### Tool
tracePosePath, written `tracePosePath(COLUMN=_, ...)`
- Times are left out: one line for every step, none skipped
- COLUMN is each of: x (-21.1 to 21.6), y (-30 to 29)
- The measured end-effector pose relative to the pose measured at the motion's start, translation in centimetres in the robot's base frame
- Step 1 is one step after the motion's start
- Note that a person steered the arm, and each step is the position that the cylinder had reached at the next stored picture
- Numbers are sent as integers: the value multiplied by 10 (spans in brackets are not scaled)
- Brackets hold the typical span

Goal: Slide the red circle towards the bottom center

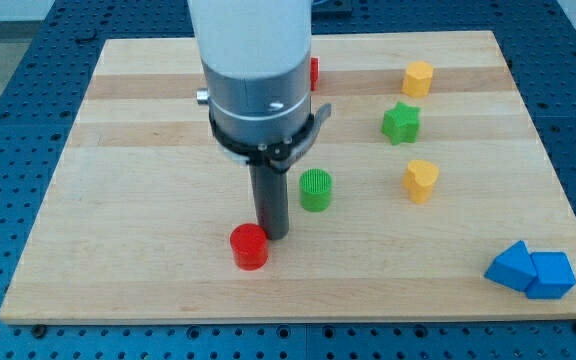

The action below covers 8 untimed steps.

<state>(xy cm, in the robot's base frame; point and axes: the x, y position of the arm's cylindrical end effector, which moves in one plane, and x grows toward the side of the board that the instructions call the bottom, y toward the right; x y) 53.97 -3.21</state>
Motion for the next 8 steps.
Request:
tracePosePath(x=-15, y=-2)
tracePosePath(x=-23, y=-31)
tracePosePath(x=-13, y=-54)
tracePosePath(x=-2, y=-34)
tracePosePath(x=13, y=-8)
tracePosePath(x=26, y=1)
tracePosePath(x=22, y=1)
tracePosePath(x=8, y=-6)
